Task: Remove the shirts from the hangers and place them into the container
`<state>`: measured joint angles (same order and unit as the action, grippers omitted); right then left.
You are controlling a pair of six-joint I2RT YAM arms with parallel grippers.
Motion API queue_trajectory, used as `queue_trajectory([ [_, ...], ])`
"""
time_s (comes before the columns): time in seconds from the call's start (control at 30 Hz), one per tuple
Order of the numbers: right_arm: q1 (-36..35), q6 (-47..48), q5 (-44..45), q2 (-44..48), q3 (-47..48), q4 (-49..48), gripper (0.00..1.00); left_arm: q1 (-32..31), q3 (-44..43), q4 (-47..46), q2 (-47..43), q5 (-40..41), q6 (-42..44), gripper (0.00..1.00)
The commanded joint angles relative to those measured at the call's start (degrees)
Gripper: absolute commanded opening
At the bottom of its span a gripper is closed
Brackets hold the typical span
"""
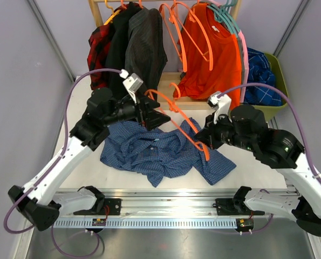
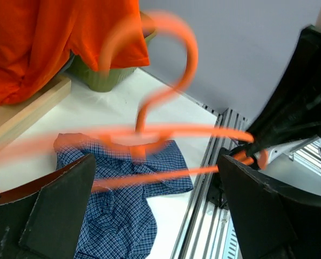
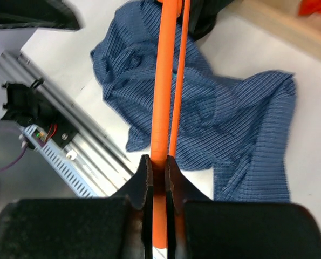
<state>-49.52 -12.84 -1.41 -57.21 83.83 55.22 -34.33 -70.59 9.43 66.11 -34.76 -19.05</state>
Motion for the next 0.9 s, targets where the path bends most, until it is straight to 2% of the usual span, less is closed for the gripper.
queue_trajectory([
  [0.0,-0.3,4.0,9.3,1.6,5.7,0.9,0.0,0.0,0.1,-0.9,-6.5,3.0,-0.6,0.99],
  [0.23,-0.3,6.9,17.7,1.5,11.1,1.6,0.0,0.0,4.8,4.8,-18.4,10.2,0.7,0.99],
  [0.37,-0.3,8.7,18.6,0.4,14.1,-0.5,0.0,0.0,8.3,8.7,-22.8,13.2,0.2,0.99],
  [0.6,-0.3,8.9,19.9,-2.2,13.9,-10.6,0.0,0.0,13.3,10.0,-26.5,13.9,-2.0,0.99],
  [0.87,-0.3,5.9,29.6,-9.9,14.0,-24.9,0.0,0.0,14.1,9.7,-28.6,13.2,-2.7,0.99],
])
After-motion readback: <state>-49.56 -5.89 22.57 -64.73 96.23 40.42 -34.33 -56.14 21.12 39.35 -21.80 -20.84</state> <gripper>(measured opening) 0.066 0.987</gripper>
